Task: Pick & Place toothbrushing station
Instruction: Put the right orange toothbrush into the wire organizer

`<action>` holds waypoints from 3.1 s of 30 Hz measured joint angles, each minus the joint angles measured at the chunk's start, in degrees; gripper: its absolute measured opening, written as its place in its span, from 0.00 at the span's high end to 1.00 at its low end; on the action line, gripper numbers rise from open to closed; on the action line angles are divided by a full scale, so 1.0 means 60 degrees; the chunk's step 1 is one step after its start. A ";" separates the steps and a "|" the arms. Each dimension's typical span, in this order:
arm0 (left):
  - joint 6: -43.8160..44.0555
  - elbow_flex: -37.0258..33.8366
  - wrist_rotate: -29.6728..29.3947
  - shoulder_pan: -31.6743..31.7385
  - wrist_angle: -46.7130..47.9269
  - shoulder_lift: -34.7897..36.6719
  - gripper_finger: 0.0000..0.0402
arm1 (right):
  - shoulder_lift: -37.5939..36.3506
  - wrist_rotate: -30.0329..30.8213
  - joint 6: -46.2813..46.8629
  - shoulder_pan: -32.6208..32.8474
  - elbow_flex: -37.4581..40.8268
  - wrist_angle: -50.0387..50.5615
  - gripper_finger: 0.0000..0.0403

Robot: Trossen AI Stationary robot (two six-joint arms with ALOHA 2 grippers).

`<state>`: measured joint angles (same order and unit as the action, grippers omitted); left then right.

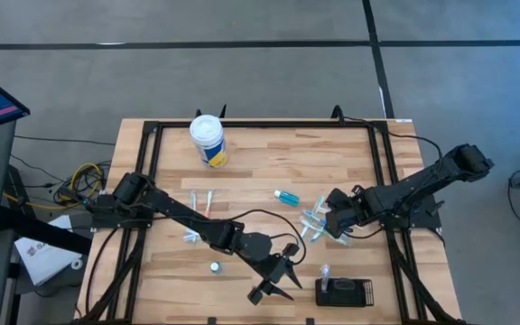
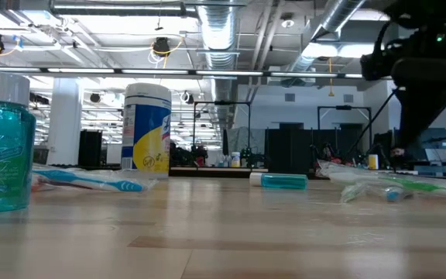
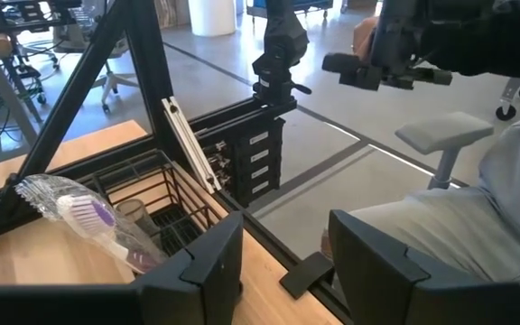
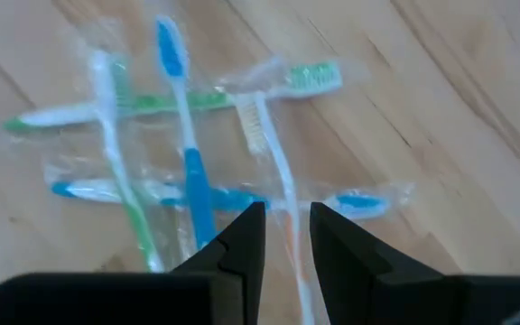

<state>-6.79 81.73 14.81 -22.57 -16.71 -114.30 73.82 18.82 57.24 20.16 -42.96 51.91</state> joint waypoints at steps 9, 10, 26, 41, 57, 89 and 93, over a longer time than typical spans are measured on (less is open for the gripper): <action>0.0000 0.0000 0.0000 0.0000 -0.0011 0.0000 0.60 | 0.0113 -0.0786 -0.1325 -0.0977 0.0614 -0.1524 0.79; 0.0000 0.0000 0.0000 0.0000 -0.0011 0.0000 0.60 | 0.0113 -0.0879 -0.1373 -0.1071 0.0638 -0.1513 0.79; -0.0001 0.0000 0.0001 0.0004 -0.0008 0.0000 0.60 | 0.0447 -0.1124 -0.1782 -0.1443 0.0631 -0.1536 0.62; -0.0051 0.0000 0.0000 0.0018 -0.0011 0.0000 0.60 | 0.1960 -0.1455 -0.2792 -0.1785 0.0623 -0.2404 0.72; -0.0061 0.0004 -0.0004 0.0025 -0.0011 0.0000 0.60 | 0.1880 -0.1841 -0.2834 -0.1686 0.0620 -0.2419 0.98; -0.0044 0.0007 -0.0004 0.0080 -0.0029 0.0000 0.60 | -0.2712 0.4388 -0.1307 0.3685 0.0620 -0.3133 0.99; -0.0042 0.0007 -0.0004 0.0080 -0.0029 0.0000 0.60 | -0.2833 0.5353 -0.1155 0.4644 0.0620 -0.3261 0.99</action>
<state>-7.04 81.78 14.79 -22.09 -16.89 -114.30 56.82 50.94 50.31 48.03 -39.24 32.34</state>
